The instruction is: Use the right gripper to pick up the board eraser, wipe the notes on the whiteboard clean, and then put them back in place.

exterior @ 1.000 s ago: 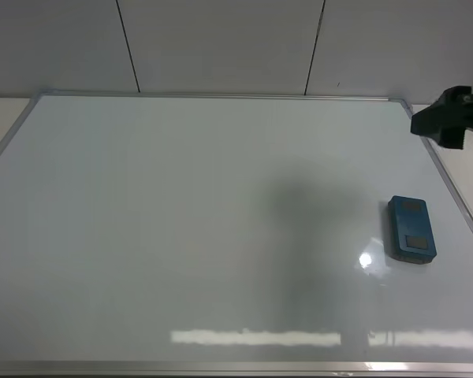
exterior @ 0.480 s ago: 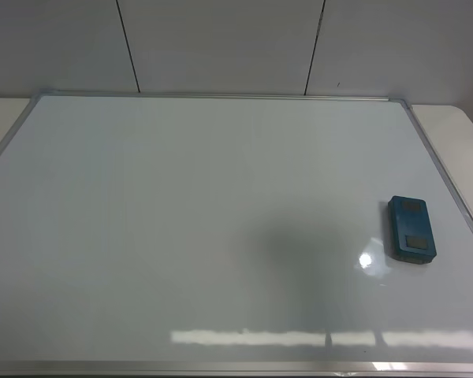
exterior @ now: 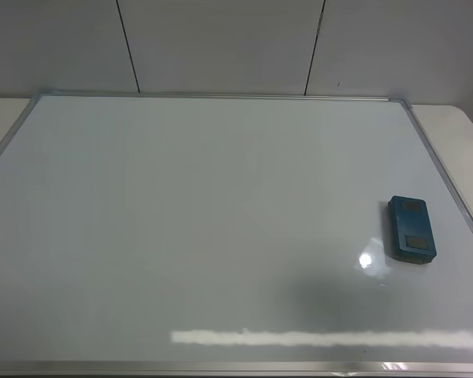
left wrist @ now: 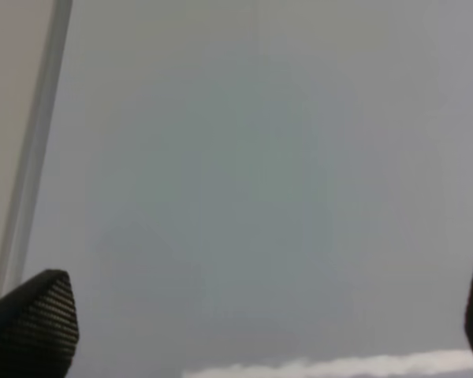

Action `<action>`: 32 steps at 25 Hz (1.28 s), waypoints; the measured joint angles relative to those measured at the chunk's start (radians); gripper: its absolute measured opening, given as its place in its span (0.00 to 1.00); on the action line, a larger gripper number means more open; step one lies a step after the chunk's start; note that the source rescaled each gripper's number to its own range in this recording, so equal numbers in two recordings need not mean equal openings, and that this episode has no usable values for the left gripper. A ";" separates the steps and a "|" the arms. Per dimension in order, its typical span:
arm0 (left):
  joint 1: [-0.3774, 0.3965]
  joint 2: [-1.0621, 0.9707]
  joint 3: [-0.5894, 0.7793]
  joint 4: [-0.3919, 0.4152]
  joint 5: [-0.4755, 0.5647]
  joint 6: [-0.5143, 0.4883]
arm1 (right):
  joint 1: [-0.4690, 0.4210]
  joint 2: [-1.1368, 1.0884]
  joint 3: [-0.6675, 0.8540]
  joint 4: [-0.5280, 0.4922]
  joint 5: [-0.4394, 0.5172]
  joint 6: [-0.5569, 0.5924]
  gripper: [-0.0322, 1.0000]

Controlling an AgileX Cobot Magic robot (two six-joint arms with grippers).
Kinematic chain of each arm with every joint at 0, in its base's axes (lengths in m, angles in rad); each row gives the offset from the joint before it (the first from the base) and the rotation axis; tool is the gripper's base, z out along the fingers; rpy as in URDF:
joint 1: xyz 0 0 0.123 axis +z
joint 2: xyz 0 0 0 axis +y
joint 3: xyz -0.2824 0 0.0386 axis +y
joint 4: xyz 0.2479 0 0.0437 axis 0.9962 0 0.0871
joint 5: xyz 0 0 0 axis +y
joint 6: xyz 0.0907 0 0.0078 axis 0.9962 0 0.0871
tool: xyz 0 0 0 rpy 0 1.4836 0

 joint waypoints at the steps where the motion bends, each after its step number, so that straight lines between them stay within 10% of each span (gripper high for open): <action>1: 0.000 0.000 0.000 0.000 0.000 0.000 | 0.000 -0.027 0.000 -0.013 0.002 0.011 1.00; 32: 0.000 0.000 0.000 0.000 0.000 0.000 | -0.139 -0.116 0.103 -0.055 -0.019 0.032 1.00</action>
